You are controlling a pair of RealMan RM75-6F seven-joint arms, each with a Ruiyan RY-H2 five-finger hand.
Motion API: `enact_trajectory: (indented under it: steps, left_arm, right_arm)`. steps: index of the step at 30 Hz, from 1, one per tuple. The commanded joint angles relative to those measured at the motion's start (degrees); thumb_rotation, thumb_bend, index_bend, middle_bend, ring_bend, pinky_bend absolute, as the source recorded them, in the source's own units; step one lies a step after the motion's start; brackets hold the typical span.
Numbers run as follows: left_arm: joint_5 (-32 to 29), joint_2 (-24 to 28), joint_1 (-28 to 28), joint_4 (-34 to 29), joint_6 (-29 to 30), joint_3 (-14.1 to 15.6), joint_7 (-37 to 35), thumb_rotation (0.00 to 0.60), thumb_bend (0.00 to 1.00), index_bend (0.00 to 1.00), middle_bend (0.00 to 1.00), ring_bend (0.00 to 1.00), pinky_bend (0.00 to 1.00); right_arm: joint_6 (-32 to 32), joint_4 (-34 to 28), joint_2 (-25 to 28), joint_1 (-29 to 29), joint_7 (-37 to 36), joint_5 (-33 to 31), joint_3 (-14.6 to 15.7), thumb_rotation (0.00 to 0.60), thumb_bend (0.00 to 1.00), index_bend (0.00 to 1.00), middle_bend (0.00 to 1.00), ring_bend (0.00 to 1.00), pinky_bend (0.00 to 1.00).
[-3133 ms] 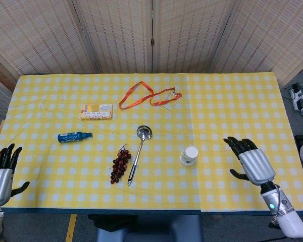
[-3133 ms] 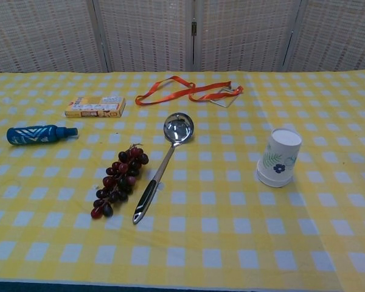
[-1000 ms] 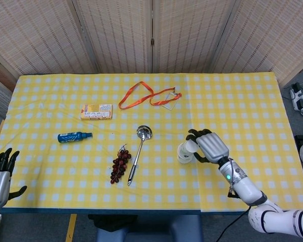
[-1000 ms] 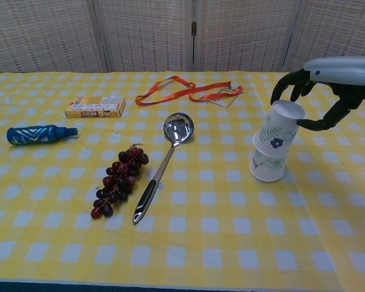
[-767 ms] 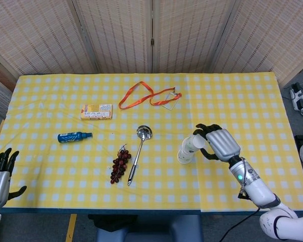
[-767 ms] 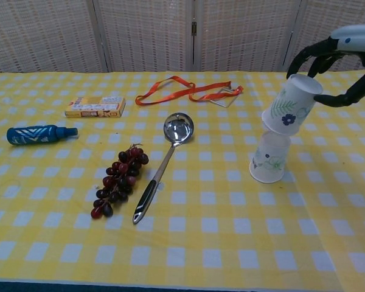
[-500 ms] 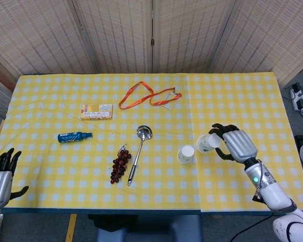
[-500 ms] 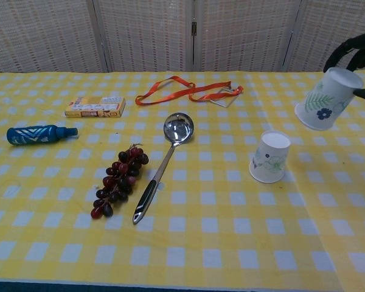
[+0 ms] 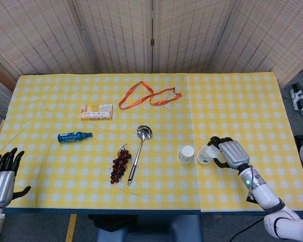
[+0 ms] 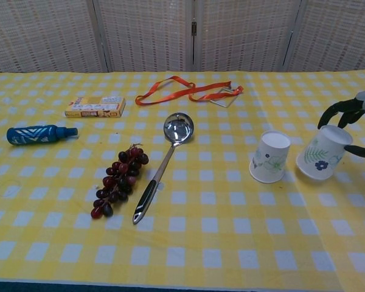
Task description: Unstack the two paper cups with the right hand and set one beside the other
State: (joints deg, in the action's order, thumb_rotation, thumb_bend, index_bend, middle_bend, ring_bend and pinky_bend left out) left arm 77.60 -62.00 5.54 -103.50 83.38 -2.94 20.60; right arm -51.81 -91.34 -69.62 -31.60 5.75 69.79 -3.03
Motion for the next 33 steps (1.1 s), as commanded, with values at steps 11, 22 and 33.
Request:
enact_trajectory:
  steps: [11,22,33]
  left_arm:
    - [-0.26,-0.05,-0.19,0.43,-0.10,0.27,-0.42,0.600,0.19,0.01,0.00,0.01,0.00]
    - [-0.33,-0.21,-0.09,0.61,-0.22,0.23,-0.69,0.600,0.19,0.01,0.00,0.01,0.00]
    - [-0.09,-0.07,0.31,0.64,-0.34,-0.09,-1.04,0.600,0.19,0.01,0.00,0.01,0.00]
  right_arm:
    - [-0.89,2.32,-2.74,-0.30,3.24,-0.41,-0.51,0.600,0.49,0.37,0.20,0.25,0.20]
    - [-0.75,0.59,-1.36,0.33,2.97,-0.36,-0.08,0.600,0.49,0.23,0.19,0.25,0.20]
    - [-9.09,-3.12,4.47,4.85,0.27,2.34,-0.85,0.600,0.49,0.11,0.16,0.23,0.19]
